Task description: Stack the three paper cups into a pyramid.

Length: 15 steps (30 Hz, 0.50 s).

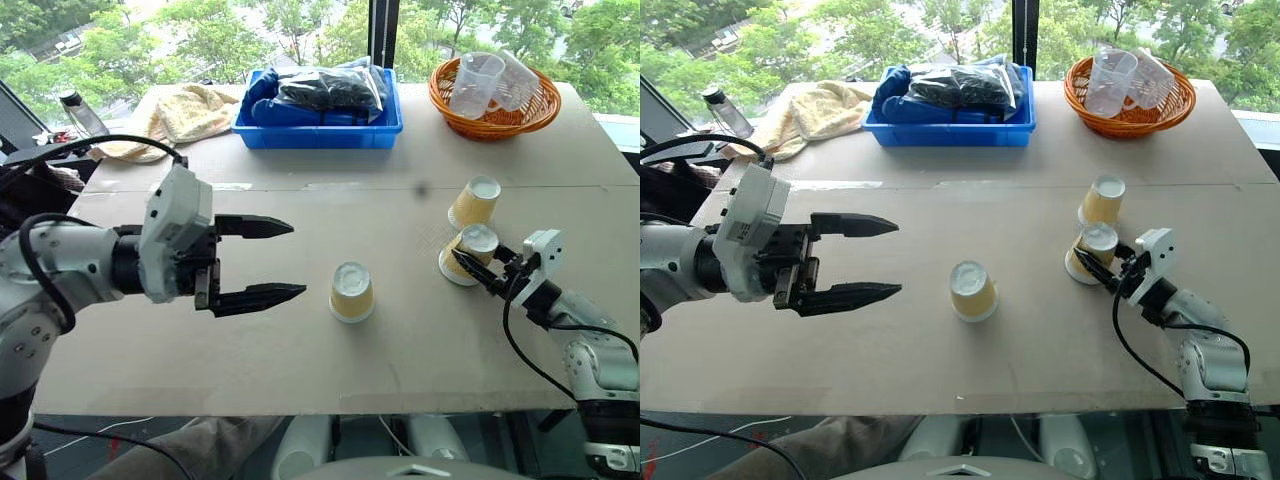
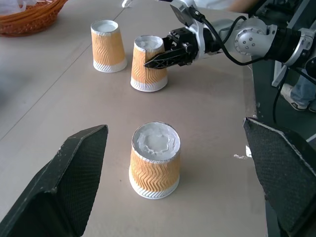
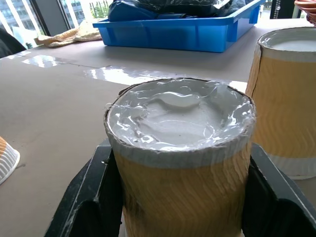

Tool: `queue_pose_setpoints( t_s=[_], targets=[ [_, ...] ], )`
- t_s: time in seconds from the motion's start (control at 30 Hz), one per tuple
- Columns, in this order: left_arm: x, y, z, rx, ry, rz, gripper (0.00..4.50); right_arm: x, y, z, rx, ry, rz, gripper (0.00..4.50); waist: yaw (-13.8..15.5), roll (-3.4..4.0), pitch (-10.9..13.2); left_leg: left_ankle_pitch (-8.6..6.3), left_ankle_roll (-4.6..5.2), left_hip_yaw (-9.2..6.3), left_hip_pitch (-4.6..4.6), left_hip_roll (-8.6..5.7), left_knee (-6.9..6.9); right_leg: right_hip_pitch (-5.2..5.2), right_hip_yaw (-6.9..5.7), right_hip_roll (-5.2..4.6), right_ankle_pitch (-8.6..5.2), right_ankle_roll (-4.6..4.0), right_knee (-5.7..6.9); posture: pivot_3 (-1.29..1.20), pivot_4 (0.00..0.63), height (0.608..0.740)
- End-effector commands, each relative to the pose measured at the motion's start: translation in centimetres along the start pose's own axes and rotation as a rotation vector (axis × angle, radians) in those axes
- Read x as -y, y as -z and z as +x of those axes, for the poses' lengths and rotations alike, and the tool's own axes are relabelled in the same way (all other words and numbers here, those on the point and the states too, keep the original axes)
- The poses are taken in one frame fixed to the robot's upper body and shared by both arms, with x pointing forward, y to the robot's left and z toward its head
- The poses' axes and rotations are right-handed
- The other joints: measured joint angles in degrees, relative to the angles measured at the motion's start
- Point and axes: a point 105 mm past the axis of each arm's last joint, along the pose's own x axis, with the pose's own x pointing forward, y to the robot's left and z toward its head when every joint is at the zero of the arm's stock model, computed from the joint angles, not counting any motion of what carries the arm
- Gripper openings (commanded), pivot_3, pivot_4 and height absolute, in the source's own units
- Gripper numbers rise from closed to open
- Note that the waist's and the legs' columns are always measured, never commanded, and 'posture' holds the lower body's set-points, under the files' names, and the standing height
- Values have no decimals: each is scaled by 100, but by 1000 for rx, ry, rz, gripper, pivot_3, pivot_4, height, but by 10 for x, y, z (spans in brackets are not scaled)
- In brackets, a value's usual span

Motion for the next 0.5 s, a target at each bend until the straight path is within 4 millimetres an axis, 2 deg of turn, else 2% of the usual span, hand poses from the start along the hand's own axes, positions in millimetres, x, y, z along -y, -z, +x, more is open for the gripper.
queue_pose_setpoints(
  t_s=[0.03, 0.13, 0.27, 0.5],
  targets=[
    [2, -4, -10, -19, -28, 36, 4500, -39, -15, 5, 31, -197, -58, 2178, -7, 0, 4, 0, 0, 0, 0, 1, -1, -1, 0, 0, 0, 0, -1, 0, 150, 740],
    [2, 1, -16, -33, -40, 19, 4500, -71, -14, 12, 10, -346, -109, 2178, -32, 1, 7, 0, 1, 1, 3, 2, -1, 0, 3, 1, 0, 0, 2, 0, 150, 740],
    [4, 8, -20, -60, -47, -7, 4500, -96, -11, 22, 15, -460, -181, 2178, -8, -6, 12, 0, 1, 0, 3, 1, 0, 0, 0, 0, 0, 0, 2, 0, 150, 740],
    [6, 13, -24, -69, -59, -14, 4500, -102, -2, 34, -18, -476, -91, 2178, 7, -12, 16, 1, -1, -3, 2, 2, 0, 0, -3, -1, 0, 0, 0, 0, 150, 740]
  ],
)
